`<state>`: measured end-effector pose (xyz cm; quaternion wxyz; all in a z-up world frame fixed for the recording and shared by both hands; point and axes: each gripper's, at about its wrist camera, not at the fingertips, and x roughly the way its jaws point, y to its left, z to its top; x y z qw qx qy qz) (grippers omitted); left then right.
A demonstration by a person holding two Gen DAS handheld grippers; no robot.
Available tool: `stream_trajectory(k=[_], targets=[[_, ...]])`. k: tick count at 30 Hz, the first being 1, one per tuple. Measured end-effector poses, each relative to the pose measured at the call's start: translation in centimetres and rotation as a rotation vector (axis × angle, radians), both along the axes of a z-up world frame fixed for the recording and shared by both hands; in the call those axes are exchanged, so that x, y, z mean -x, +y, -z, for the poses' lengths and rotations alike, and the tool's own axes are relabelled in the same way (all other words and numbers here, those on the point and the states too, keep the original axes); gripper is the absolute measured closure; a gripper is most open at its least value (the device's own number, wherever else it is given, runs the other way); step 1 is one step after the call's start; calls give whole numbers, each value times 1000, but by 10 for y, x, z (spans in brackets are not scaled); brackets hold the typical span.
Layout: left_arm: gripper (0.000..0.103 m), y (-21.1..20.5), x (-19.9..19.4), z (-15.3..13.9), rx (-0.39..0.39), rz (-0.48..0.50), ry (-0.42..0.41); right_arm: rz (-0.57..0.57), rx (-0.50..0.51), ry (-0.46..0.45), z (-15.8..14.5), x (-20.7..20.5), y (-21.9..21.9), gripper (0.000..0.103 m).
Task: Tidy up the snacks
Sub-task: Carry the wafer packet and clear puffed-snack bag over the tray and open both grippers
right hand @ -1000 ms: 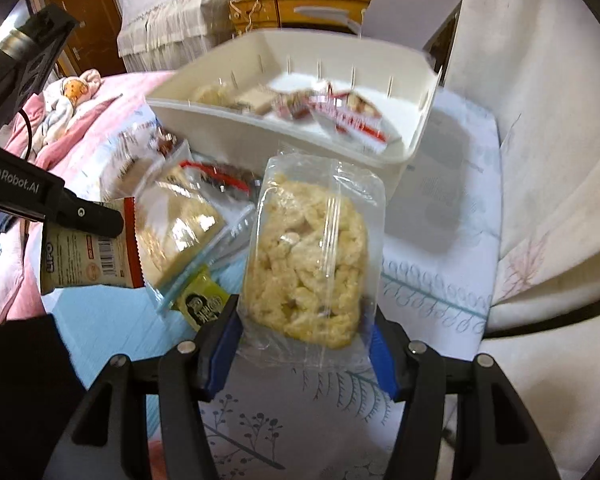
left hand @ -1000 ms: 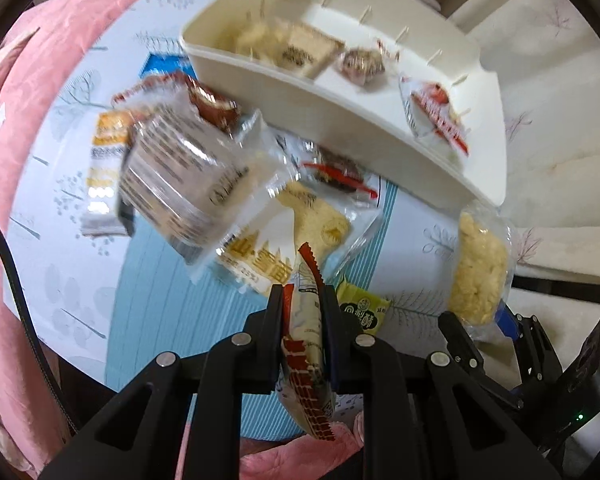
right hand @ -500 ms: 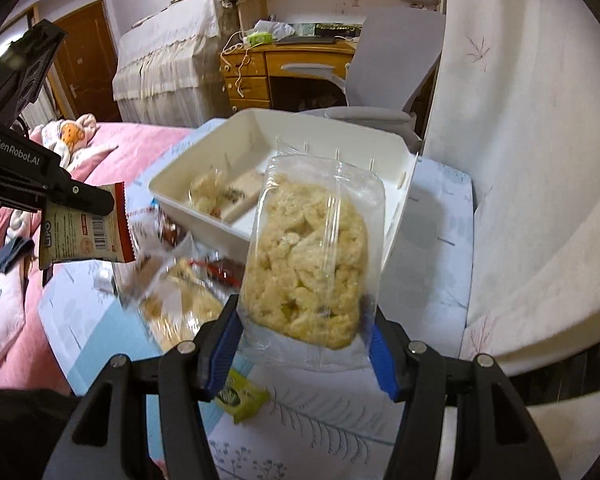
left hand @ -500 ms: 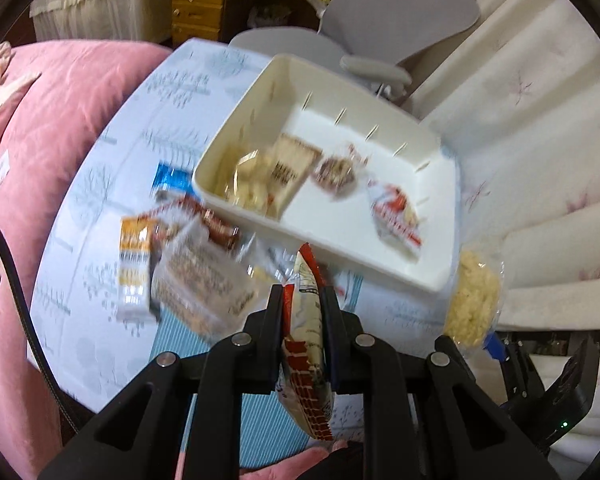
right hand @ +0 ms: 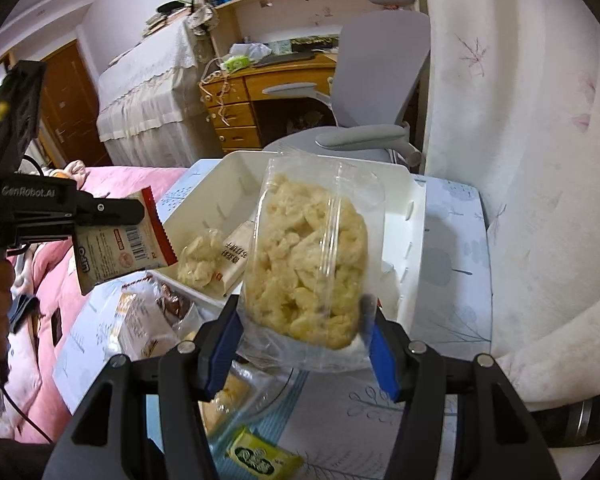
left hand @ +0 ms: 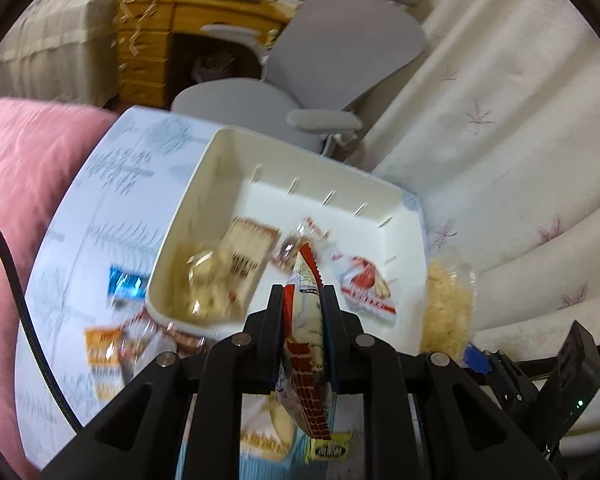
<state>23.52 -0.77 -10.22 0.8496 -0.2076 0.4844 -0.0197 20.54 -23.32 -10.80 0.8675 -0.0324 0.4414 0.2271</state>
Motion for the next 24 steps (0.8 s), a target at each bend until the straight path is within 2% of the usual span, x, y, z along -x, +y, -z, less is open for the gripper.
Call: stream_trajectory(k=[4,6,8,10,15,19,21,24], targets=[[86,-1,-23,1,18,72,-33,38,22,52,8,-15,7,44],[78,-4,-30,-1,-28,87,-45,47,31,70,9,-21,10,42],[64,-7,-35,-2,-77,104,-47,64,65,81,11,-25,13,32],[57,-7,-38,2,-90,110,-27,77,98,75,13,-25,15,30],[50,1,-32,10,-61,94,24,75,111,92,14,-21,19,30],[41,2,-22,11,-79,68,54,72,94,110,14,-11,20,30],[40,-2,-13,9,-120,70,53,64,87,117,14,-7,20,30],[40,-5,-2,7,-132,66,56,39,84,115,11,4,20,30]])
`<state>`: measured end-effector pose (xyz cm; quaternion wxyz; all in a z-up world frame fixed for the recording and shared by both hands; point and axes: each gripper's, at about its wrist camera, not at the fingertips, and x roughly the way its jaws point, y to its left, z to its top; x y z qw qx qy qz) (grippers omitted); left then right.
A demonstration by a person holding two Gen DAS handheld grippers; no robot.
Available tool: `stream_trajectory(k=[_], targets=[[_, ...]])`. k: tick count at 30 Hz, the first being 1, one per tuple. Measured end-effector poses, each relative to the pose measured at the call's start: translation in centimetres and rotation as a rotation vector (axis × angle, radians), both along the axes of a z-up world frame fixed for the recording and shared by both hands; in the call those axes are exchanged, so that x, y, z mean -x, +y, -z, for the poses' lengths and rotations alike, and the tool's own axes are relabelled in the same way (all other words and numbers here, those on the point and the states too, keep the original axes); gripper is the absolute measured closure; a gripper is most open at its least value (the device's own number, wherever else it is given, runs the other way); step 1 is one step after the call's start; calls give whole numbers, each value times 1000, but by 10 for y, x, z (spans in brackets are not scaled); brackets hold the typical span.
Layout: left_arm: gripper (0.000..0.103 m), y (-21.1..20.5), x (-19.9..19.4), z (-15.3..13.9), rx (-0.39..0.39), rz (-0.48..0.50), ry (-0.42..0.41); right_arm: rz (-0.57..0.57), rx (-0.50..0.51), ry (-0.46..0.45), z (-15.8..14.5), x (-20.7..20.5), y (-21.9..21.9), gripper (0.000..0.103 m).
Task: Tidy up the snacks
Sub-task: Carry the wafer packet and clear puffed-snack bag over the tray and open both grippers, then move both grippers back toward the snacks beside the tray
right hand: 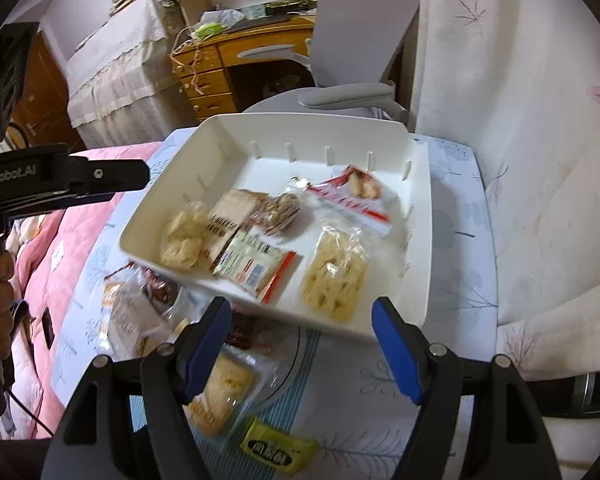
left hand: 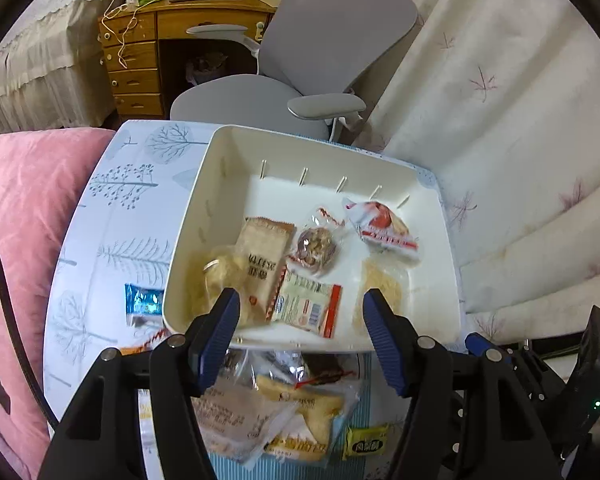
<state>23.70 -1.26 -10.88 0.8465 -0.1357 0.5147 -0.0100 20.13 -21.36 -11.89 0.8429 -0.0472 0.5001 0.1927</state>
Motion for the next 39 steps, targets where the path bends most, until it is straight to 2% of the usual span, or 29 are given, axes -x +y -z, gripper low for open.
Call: stream_trajectory(k=[10,16,19,24,28,35,39], targets=[[40,-11,61,-11,-33,-53,-6,-40,-47,-34,-12,38,-11,30],[39,-13,103,-21,-53,-95,-24,-70,-78,-22,-17,61,-17,30],[34,-12,121,-28,-64,-116,-47,-85,-92,-21,-19,71,-20,30],[30,-6,150,-32,-69,-174,-63,-102,-130,23,-13,80,-24,29],[30,0,173,-28,-60,-227,-43,-89,-155,81,-4,85,-26,30],[30,7,181,-8,-48,-227,20,-72,-144,149,10,85,-20,30],[30,12,173,1,-46,-179,57,-42,-135,161,13,81,-17,30]])
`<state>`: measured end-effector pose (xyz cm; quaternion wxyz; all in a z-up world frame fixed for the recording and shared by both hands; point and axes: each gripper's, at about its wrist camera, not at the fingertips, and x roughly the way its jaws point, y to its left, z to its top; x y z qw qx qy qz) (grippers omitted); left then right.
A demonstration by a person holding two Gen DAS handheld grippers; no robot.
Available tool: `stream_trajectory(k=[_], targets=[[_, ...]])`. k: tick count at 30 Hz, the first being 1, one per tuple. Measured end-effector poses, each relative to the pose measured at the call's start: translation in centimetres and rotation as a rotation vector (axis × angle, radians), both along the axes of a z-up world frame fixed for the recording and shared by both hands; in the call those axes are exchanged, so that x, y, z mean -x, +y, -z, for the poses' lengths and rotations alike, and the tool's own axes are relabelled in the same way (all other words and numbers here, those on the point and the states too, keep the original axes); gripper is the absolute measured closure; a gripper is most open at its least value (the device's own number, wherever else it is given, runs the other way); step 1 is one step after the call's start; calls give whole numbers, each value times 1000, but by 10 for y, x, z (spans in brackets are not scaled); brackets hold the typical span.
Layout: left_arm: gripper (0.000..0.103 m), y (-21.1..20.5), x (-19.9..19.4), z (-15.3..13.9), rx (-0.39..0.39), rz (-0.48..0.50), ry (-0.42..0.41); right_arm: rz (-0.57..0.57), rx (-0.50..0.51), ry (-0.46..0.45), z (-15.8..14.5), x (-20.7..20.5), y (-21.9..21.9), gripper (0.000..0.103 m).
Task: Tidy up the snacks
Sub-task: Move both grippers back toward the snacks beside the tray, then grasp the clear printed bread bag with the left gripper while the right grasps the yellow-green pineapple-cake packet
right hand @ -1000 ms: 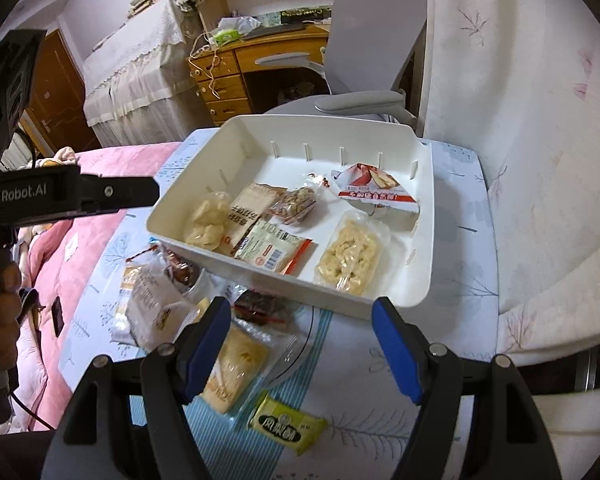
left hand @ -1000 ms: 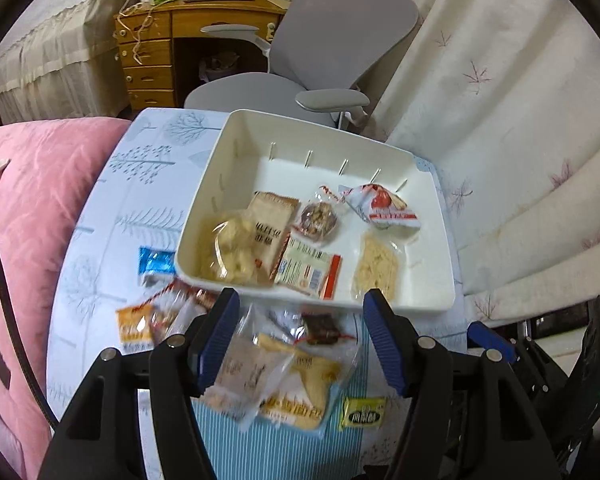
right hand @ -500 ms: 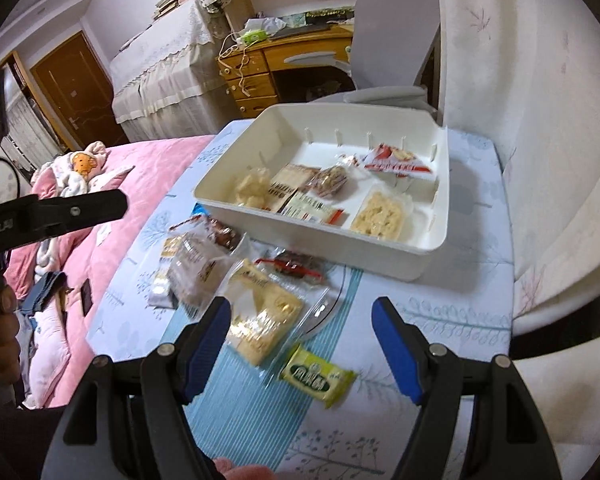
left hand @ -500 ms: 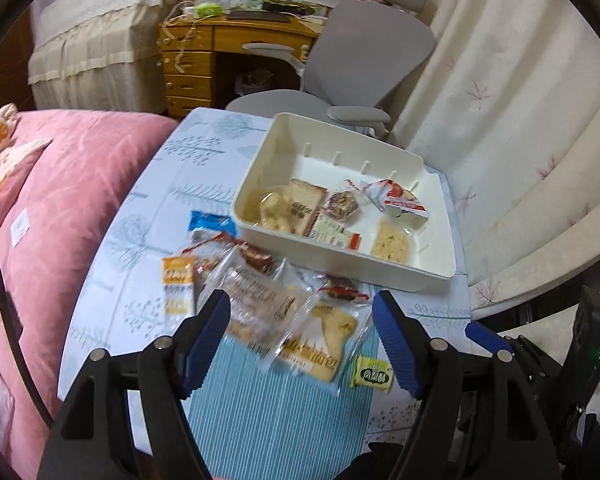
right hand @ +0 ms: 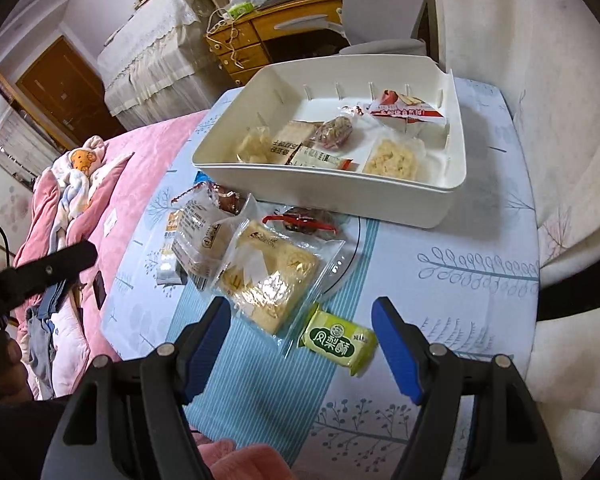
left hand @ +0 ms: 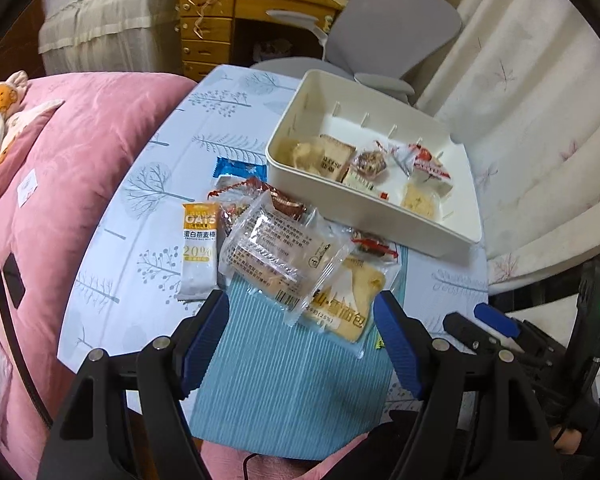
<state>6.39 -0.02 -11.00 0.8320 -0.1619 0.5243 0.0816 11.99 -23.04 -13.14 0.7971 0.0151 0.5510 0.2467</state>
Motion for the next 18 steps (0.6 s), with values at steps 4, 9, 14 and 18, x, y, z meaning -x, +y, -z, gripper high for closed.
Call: stream_trajectory(k=[4,9,14,18], targets=[[30,5,-8,7,-3,60,31,72,6,40,9,-5,3,30],[29,17,-27,16,-2,155,83,187,4,129,28,-8,7,30],[27,26,-47,23,-4,283,128,356,-5,180,40,-7,5,30],[26,30,-62,35,-8,379,166,500,4,201,47,-3,1,30]])
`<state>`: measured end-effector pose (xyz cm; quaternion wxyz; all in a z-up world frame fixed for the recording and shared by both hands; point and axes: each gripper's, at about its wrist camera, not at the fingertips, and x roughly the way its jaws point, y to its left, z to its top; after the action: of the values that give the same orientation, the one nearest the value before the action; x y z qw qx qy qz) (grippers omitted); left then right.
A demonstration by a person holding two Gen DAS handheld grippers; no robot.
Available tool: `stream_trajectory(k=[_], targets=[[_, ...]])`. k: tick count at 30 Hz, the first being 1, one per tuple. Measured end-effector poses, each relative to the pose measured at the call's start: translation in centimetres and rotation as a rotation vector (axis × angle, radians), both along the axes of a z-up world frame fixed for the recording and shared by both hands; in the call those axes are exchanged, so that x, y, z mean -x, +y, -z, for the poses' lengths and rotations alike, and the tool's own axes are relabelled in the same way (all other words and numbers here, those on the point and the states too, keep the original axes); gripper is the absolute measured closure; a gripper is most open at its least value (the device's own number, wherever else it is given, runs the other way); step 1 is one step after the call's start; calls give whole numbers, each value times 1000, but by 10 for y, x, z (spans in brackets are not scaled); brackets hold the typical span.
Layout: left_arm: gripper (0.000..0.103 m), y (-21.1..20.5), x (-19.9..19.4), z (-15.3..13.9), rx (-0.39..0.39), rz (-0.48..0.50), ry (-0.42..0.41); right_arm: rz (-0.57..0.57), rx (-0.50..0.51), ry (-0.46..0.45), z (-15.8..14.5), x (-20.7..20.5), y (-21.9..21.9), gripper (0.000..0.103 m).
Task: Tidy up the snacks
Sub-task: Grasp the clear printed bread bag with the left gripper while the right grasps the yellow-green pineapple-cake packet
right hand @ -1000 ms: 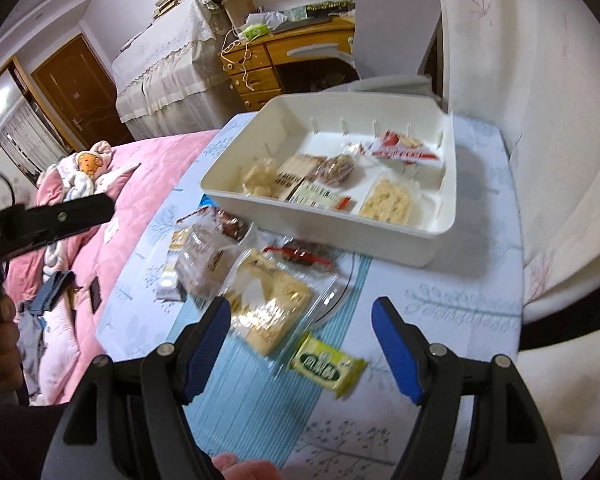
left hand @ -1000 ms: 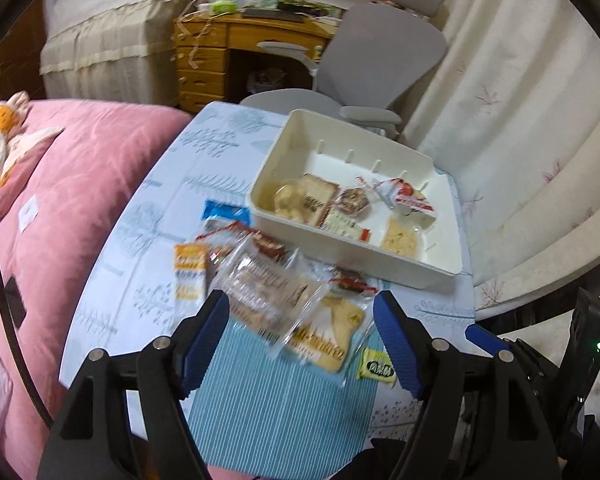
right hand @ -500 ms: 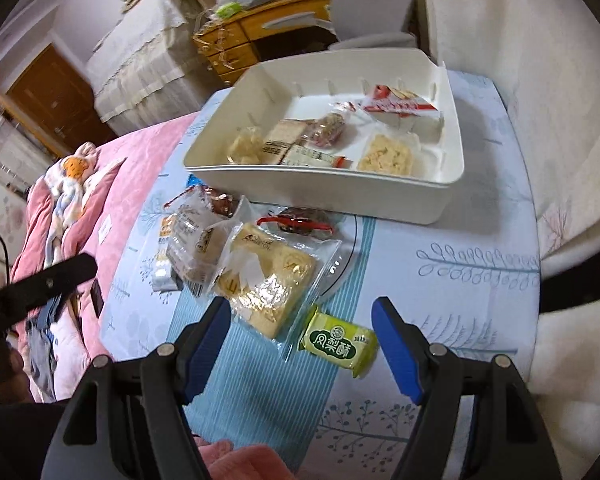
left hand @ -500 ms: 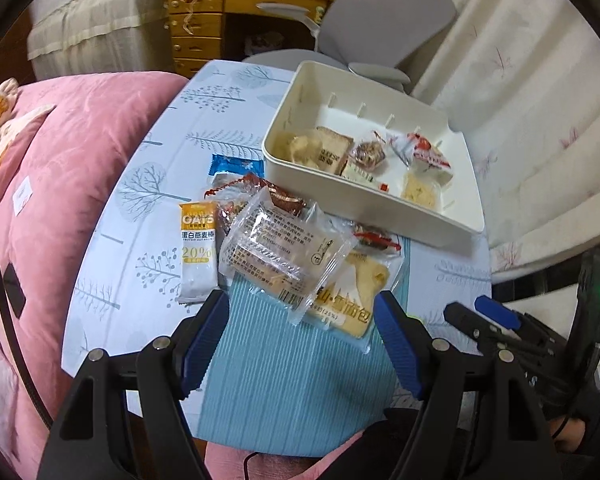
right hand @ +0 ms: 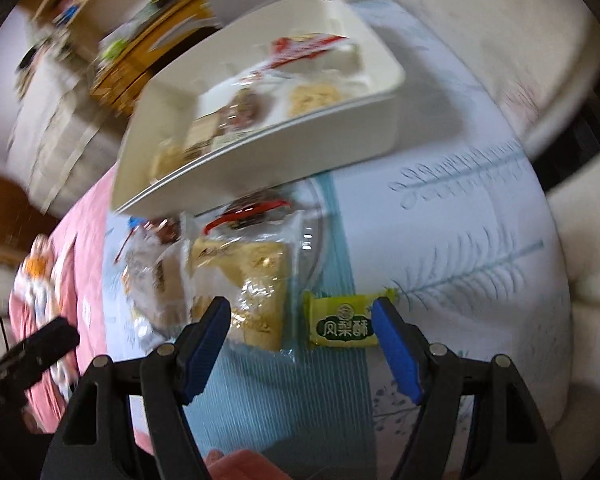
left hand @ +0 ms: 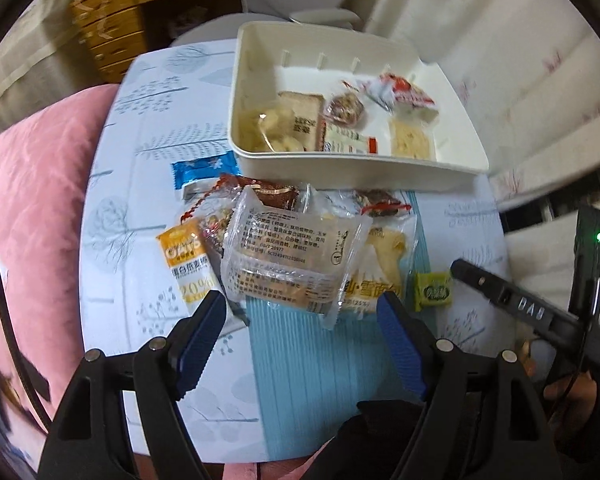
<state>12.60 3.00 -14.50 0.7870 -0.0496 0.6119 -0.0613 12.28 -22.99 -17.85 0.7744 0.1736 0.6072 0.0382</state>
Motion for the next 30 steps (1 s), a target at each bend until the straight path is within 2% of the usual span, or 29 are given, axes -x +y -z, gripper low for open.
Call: stream_trajectory(k=[7,11,15,16,19,24,30], targets=[[22,6,-26,33,12,148,86,240,56,27,14,23,-9,30],[22,8,-40,58,14,169,150,349,90,27,25,39,-7,30],[21,11,-52,82,26,153,223,396,118,26,35,52,-2,30],[21,11,-55,89,25,149,245,397,129,20,37,55,0,30],[11,13,-60,99,51,138,267,364,162,1,39,59,6,30],[5,4,-66,114,51,127,310,260,229,-39,41,51,15,30],[0,-2,-69,125,28,85,328,99,286,-40,52,35,28,29]])
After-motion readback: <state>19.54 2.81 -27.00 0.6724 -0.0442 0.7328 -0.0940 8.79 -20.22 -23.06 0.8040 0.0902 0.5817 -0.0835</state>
